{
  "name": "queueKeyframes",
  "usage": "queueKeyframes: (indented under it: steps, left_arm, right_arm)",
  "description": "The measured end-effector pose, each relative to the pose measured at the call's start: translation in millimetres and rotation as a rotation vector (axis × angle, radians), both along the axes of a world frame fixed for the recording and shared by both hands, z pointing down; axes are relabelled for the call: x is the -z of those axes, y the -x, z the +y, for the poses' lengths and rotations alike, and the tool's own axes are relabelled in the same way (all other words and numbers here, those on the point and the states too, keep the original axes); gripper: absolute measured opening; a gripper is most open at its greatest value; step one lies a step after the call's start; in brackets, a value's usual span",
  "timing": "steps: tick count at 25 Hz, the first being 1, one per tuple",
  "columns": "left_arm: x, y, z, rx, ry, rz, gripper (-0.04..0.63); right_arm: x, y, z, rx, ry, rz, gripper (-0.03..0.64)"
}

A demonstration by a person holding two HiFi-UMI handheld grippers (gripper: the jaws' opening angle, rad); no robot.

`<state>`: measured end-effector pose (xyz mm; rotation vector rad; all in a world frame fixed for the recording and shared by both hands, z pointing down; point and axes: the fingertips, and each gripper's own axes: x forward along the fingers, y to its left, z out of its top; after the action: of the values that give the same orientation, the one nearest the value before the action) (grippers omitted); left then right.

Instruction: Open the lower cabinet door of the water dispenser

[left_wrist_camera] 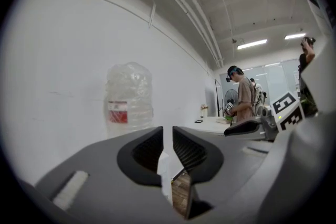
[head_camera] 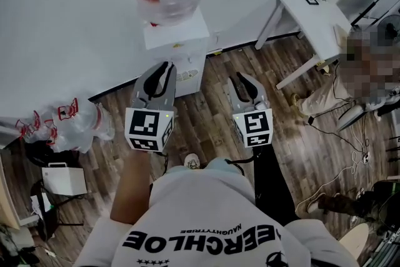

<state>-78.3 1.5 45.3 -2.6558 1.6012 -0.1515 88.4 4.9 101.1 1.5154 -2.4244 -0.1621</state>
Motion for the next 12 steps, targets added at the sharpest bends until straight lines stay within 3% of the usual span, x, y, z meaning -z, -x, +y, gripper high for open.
queueKeyframes:
  steps: [12]
  left_arm:
    - [-2,15,-17,0.048,-0.02,0.054,0.057]
  right_arm:
    - [-4,9,-20,0.04,0.017,0.057,0.069]
